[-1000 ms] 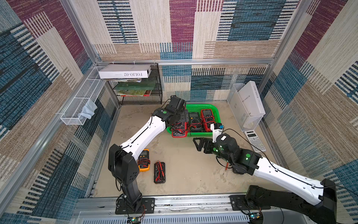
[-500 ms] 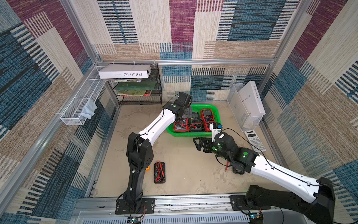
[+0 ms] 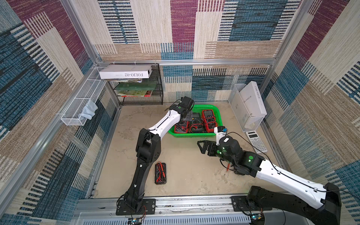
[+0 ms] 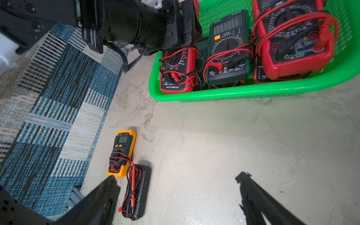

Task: Put the multimeter into the basket
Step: Place the multimeter in the basket.

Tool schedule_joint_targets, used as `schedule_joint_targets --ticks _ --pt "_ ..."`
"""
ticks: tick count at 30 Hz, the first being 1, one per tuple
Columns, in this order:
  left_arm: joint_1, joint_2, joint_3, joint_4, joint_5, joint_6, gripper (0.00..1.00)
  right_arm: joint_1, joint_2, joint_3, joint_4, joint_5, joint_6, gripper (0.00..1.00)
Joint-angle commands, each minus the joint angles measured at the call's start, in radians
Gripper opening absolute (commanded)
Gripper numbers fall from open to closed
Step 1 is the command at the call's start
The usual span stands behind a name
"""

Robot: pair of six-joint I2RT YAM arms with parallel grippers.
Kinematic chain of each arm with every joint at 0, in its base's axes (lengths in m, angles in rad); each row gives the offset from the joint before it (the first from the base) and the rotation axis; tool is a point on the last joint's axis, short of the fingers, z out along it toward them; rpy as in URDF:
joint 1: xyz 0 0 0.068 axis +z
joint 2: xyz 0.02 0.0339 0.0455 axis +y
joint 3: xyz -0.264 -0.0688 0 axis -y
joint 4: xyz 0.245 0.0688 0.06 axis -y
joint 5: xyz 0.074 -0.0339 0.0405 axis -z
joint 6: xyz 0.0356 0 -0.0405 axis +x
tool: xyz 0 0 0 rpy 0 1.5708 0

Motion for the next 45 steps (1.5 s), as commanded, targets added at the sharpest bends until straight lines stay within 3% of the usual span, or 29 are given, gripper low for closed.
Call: schedule_joint_targets --ticks 1,24,35,45 --pt "0.000 -0.002 -0.016 -0.022 0.005 -0.019 0.65 0.000 -0.002 -0.001 -0.011 0.009 0.009 0.99" --pt "0.015 0.018 -0.016 -0.060 0.032 -0.052 0.99 -0.001 -0.031 -0.024 -0.023 0.005 0.040 1.00" --pt "0.025 -0.055 -0.001 -0.076 0.043 -0.023 1.00 -0.001 0.020 -0.019 0.023 -0.002 0.028 1.00" --pt "0.027 -0.268 -0.105 -0.077 0.095 -0.039 1.00 -0.001 0.087 -0.021 0.035 -0.003 -0.004 1.00"
